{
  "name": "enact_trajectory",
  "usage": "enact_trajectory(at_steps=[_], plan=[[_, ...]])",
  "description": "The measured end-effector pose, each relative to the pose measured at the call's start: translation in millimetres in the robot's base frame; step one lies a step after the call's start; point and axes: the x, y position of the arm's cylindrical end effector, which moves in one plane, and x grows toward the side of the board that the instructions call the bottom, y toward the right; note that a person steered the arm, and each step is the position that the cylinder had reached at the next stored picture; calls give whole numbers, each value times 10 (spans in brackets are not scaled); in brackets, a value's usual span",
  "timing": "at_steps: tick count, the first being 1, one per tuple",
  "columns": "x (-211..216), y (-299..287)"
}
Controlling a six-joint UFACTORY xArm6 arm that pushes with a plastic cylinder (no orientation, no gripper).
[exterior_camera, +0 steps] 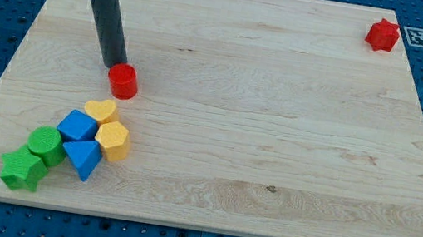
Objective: Move the red circle diagonally to the blue cube
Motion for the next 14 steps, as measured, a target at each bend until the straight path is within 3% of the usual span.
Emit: enact_trajectory(at_steps=[2, 5, 11, 14], plan=[[-92, 104], [243, 558], [598, -175], [273, -379]])
